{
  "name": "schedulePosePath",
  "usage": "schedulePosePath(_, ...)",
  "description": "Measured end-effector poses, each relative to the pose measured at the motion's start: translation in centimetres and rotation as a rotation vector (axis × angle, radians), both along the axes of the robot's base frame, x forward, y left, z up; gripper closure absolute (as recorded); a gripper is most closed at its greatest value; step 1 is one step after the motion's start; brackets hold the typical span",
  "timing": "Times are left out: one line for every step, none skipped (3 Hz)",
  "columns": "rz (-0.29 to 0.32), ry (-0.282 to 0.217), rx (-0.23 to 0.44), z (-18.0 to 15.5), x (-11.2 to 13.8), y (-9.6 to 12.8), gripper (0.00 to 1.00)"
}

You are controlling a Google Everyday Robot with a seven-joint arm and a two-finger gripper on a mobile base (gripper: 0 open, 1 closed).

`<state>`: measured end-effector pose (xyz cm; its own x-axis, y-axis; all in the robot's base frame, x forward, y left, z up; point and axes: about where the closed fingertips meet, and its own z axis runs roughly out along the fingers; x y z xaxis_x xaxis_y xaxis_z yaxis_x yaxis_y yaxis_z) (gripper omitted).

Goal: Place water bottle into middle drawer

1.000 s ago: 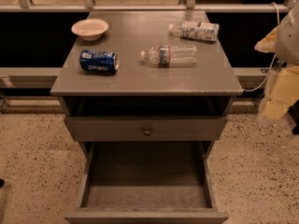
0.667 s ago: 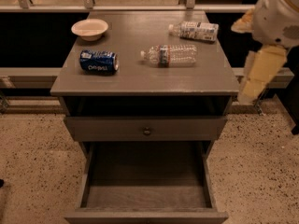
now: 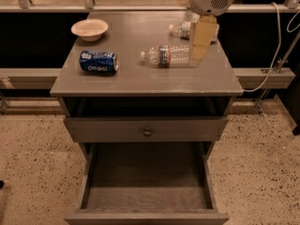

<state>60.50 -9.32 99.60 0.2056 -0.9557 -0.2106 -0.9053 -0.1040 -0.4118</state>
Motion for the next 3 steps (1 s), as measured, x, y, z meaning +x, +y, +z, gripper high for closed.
schedulePosePath(-0.005,0.009,-0.004,-0.3,0.2,-0.2,0.00)
schedulePosePath(-0.039,0.079,-0.033,-3.0,2.0,-1.5,0.00)
schedulePosePath(-0.073,0.137,-0.036,-5.3,3.8,-3.5,0.00)
